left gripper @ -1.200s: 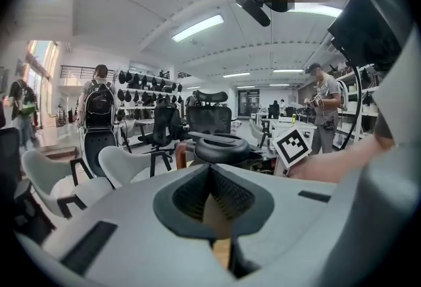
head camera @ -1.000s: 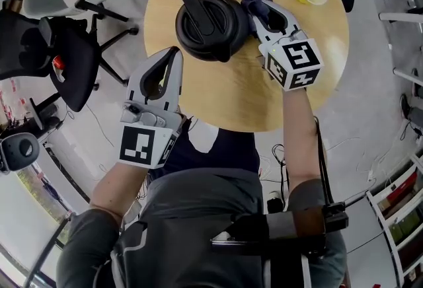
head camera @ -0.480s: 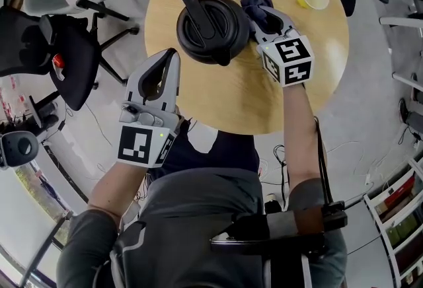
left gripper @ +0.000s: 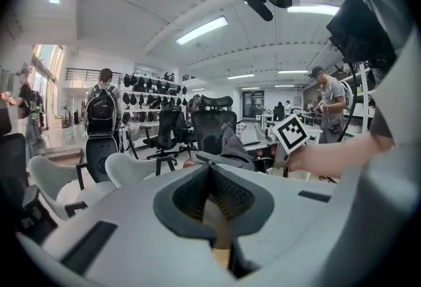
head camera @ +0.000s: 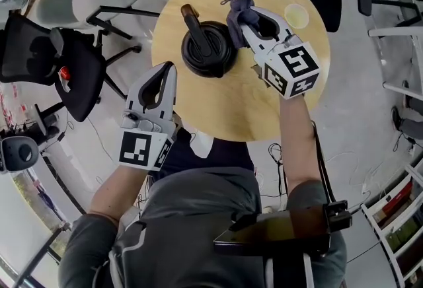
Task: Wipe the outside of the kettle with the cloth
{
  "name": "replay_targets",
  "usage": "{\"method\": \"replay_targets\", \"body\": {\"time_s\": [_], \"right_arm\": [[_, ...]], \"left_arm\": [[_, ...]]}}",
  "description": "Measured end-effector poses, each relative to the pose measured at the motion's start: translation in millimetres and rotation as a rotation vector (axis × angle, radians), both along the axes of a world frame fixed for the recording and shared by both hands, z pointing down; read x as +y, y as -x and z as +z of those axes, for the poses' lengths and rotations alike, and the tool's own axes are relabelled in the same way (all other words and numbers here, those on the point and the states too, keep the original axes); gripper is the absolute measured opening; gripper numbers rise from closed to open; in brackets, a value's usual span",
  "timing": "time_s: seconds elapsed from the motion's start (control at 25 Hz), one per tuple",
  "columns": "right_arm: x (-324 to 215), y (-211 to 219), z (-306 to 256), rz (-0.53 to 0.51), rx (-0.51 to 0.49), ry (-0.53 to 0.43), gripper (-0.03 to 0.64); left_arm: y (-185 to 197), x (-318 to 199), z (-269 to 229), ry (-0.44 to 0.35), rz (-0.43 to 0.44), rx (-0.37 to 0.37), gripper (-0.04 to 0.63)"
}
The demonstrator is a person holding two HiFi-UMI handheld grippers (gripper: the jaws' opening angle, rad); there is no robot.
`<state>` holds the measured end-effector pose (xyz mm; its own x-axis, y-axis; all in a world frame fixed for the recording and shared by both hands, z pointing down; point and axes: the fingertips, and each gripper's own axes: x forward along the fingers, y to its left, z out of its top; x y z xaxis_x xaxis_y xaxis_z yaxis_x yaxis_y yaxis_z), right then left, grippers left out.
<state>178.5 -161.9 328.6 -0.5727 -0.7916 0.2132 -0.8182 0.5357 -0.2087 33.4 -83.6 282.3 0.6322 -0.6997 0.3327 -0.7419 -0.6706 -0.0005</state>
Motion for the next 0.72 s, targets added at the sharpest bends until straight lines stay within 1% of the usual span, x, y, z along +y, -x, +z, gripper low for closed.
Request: {"method": "replay_targets", "body": {"time_s": [0.08, 0.2, 0.36, 0.4, 0.48, 0.56, 0.72], "right_arm": [[-5, 9, -6, -0.048, 0.014, -0.023, 0.095], [-11, 18, 8, -0.088, 0.020, -0.014, 0.095], [-19, 17, 38, -0.094, -0.055, 0.053, 0.095], [-20, 16, 48, -0.104, -0.050, 0.074, 0.095], [-21, 17, 72, -0.129, -0.005, 0.115, 0.095], [-21, 17, 95, -0.143, 0.011, 0.154, 0.095], [-22, 16, 125, -0.159, 0.054, 0.206, 0.095]], "left_arm": [[2, -2, -1, -0.002, 0.003, 0.003, 0.009], [7, -8, 7, -0.010, -0.002, 0.002, 0.009], [14, -11, 30, 0.023, -0.008, -0.001, 0.009], [16, -11, 36, 0.032, -0.009, -0.005, 0.009], [20, -11, 48, 0.048, -0.013, -0.005, 0.009], [23, -11, 58, 0.062, -0.017, -0.002, 0.009], [26, -12, 73, 0.079, -0.018, 0.000, 0.009]]}}
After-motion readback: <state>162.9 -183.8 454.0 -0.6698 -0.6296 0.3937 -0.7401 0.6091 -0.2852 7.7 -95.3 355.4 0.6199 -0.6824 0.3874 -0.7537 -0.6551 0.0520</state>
